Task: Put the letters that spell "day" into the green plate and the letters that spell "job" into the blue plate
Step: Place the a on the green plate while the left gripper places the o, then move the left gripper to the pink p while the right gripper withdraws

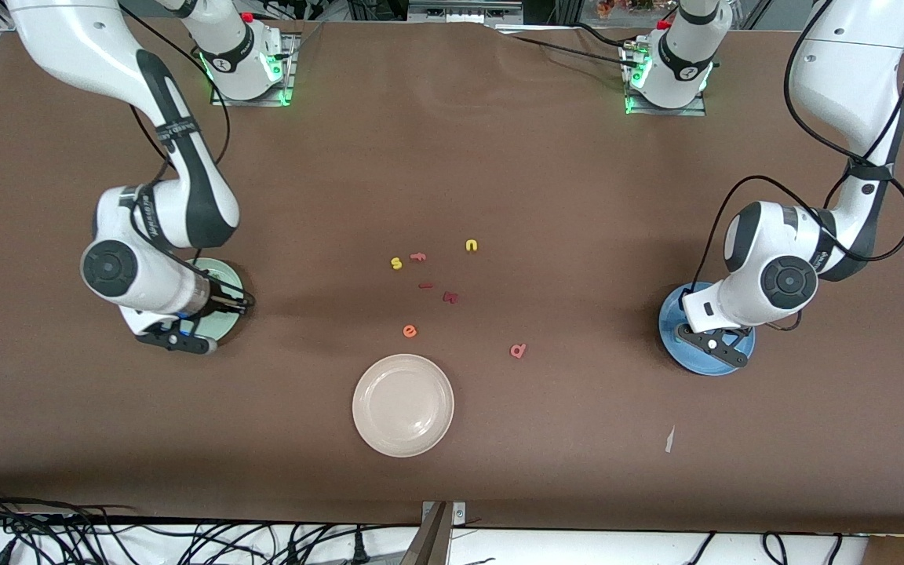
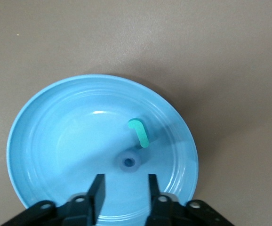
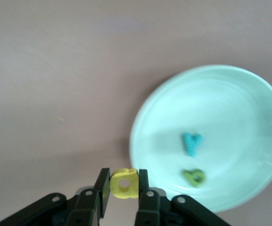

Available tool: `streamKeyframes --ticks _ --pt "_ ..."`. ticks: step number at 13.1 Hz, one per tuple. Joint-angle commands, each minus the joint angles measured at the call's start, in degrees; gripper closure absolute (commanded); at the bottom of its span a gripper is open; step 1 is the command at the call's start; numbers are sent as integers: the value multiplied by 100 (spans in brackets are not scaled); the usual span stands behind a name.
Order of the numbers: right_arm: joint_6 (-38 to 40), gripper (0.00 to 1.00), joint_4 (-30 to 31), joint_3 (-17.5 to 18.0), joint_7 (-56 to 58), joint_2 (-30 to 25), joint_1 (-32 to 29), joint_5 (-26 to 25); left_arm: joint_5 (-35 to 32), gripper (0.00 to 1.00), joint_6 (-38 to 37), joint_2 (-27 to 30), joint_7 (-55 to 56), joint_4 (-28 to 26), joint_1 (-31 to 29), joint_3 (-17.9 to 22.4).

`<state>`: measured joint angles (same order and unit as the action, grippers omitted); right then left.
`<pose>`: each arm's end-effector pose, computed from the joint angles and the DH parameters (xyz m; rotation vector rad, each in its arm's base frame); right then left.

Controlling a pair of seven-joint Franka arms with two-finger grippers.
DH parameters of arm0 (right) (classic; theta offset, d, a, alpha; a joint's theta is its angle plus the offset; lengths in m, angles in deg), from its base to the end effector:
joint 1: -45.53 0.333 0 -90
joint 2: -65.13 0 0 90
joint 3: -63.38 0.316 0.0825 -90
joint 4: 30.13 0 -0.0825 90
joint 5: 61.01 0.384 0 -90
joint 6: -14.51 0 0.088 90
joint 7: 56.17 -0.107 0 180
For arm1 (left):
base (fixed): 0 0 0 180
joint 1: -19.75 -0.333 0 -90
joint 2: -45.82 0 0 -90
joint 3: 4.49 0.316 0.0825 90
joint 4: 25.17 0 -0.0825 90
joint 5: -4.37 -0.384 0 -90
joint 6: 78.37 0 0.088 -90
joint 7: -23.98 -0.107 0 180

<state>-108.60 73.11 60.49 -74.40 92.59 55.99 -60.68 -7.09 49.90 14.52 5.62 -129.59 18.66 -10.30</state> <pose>0.6311 0.0863 0.2702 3.0745 -0.2858 -0.1922 0.6344 -0.0427 0.2270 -2.9499 0.7933 0.2062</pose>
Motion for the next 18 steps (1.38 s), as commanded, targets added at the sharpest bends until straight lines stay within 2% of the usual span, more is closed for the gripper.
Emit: streamKeyframes --ticks 1,4,5,6,7,9,11,14,16,18 --pt "-274 78 793 -307 606 -478 -1 54 -121 26 22 159 51 -70 82 -52" --pt "-582 76 839 -510 1005 -295 -27 81 755 29 197 72 87 140 424 -69" --pt "-583 63 821 -545 1031 -268 -114 81 1046 31 320 1 130 211 565 -69" --pt "-548 26 786 -537 1066 -276 -150 81 1318 33 495 -78 305 298 714 -69" --pt "-513 0 733 -528 1040 -311 -142 81 1538 33 601 -174 611 404 933 -69" --pt "-50 0 471 -484 1031 -382 -98 107 1532 35 611 -411 1619 763 1443 -61" --pt "889 0 -73 -458 970 -382 7 142 1514 35 611 -771 2308 1298 1900 -35" --pt "1867 0 -786 -352 978 -382 192 134 1514 35 611 -1220 2766 1985 2358 141" --pt "2490 0 -1251 -256 987 -399 306 134 1514 35 646 -1431 2785 2188 2552 237" --pt "3455 0 -1865 -238 996 -400 386 134 1279 35 874 -1685 2785 2294 2754 326"
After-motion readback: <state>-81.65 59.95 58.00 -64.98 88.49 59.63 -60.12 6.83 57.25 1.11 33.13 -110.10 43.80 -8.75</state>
